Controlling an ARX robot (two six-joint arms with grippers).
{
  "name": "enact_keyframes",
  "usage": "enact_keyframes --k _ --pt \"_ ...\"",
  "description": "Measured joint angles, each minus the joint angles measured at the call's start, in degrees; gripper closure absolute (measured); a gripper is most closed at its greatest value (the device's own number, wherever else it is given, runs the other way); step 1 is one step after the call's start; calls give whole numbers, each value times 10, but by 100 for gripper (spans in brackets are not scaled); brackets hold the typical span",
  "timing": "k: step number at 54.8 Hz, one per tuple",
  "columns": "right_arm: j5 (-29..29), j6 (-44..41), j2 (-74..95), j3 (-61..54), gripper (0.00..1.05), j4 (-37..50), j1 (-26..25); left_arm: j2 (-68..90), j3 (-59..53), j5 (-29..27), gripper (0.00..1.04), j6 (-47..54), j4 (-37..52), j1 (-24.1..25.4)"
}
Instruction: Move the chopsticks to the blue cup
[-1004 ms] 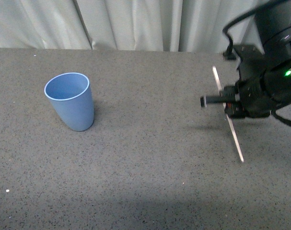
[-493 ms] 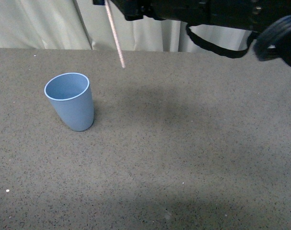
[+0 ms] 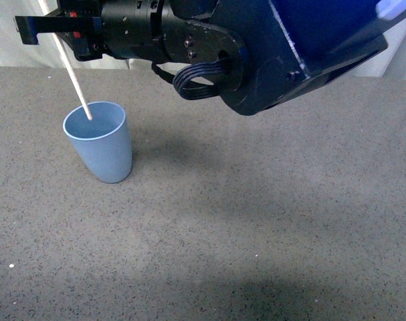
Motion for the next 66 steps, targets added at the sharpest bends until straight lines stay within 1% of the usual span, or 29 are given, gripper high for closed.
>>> enact_keyframes --k 17,20,24,28,31,34,35,39,40,42,43,44,45,47,48,50,51,53,54,56,57,61,66 --pt "2 -6 35 53 104 -27 4 0 0 0 7 0 0 0" --pt "4 -11 35 53 94 -27 4 0 0 0 7 0 0 0" --pt "19 -18 32 42 76 -16 3 0 0 0 7 0 0 0" --pt "54 -20 19 8 58 9 2 0 0 0 7 0 0 0" --pt "70 -23 4 -15 49 22 0 0 0 0 7 0 0 0" --pt "103 -28 -17 -42 39 40 -4 0 0 0 7 0 0 0" --pt "107 -28 -20 -46 37 40 -5 0 0 0 7 0 0 0" --pt "142 -31 -57 -81 23 39 -14 0 0 0 7 0 0 0" --pt "148 -31 -69 -92 18 40 -18 0 0 0 7 0 0 0" --pt "150 -31 -78 -99 11 40 -22 0 0 0 7 0 0 0" --pt "192 -39 -83 -103 11 48 -20 0 0 0 7 0 0 0" --pt "254 -51 -89 -111 14 62 -19 0 0 0 7 0 0 0" --pt "287 -57 -92 -117 16 70 -18 0 0 0 7 0 0 0" --pt "411 -83 -111 -152 23 98 -17 0 0 2 7 0 0 0" --pt "437 -88 -117 -163 25 105 -18 0 0 2 7 0 0 0" --pt "522 -104 -144 -211 32 128 -25 0 0 0 7 0 0 0" --pt "540 -107 -152 -224 34 134 -27 0 0 0 7 0 0 0" --pt "593 -115 -183 -272 41 152 -39 0 0 0 7 0 0 0" --pt "599 -117 -191 -285 42 156 -43 0 0 0 7 0 0 0" --pt "605 -123 -224 -331 50 171 -60 0 0 -1 7 0 0 0" --pt "599 -126 -249 -363 55 180 -72 0 0 -1 7 0 0 0" --pt "576 -131 -304 -438 69 197 -104 0 0 0 7 0 0 0" --pt "553 -134 -349 -502 83 204 -133 0 0 0 7 0 0 0"
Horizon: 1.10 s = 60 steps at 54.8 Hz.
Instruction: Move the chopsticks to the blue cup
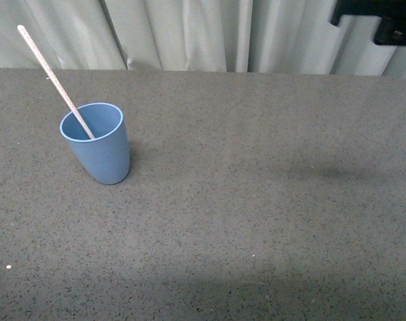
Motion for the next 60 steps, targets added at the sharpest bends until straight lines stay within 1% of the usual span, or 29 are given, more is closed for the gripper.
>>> enact_keyframes --k 4,6,7,12,25,33,49,52,53,56,60 --pt "-16 -1 -31 -39 94 2 -16 0 0 0 7 0 0 0" --pt "-32 -2 -55 -67 103 2 -29 0 0 0 7 0 0 0" --pt "-40 -3 -70 -82 104 2 -36 0 0 0 7 0 0 0" --pt "-75 -4 -132 -132 104 -6 -63 0 0 -1 7 0 0 0" --pt "-113 -4 -235 -199 104 -46 -111 0 0 0 7 0 0 0" --pt "-135 -4 -293 -224 104 -79 -130 0 0 0 7 0 0 0" --pt "-169 -4 -438 -265 104 -182 -167 0 0 0 7 0 0 0" --pt "-215 -4 -478 -272 104 -215 -198 0 0 0 7 0 0 0" --pt "-218 -4 -487 -273 104 -223 -204 0 0 0 7 0 0 0" --pt "-218 -3 -520 -277 104 -250 -216 0 0 -1 7 0 0 0" --pt "-220 -4 -551 -281 104 -276 -218 0 0 0 7 0 0 0"
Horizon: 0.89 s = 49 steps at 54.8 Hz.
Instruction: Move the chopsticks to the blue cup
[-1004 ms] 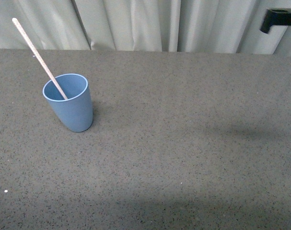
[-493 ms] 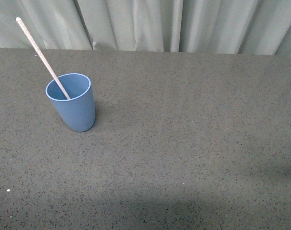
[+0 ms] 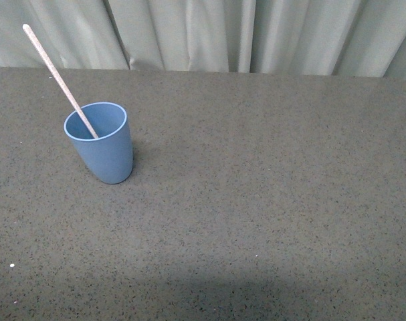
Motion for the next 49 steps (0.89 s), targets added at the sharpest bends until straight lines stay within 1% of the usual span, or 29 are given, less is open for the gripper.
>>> enact_keyframes --k 19,37,49 --pt "-1 0 -130 -4 104 -118 0 0 0 0 7 0 0 0" --pt "-1 0 -221 -4 104 -205 0 0 0 0 7 0 0 0" --pt "-1 0 -261 -4 104 -244 0 0 0 0 7 0 0 0"
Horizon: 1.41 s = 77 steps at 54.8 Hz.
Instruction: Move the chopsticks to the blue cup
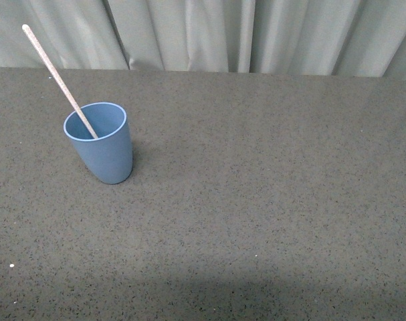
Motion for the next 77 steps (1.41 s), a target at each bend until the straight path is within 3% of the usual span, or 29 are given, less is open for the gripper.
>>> enact_keyframes --k 18,23,34,45,53,62,77 --pt "0 0 -49 0 104 -49 0 0 0 0 7 0 0 0" --pt "-1 0 -127 0 104 -145 0 0 0 0 7 0 0 0" --pt "-1 0 -146 0 104 -150 0 0 0 0 7 0 0 0" --pt "-2 0 -146 0 71 -150 0 0 0 0 7 0 0 0" --pt "-2 0 -146 0 35 -150 0 0 0 0 7 0 0 0" --pt "-2 0 -146 0 9 -150 0 0 0 0 7 0 0 0" --pt "-2 0 -146 0 9 -150 0 0 0 0 7 0 0 0"
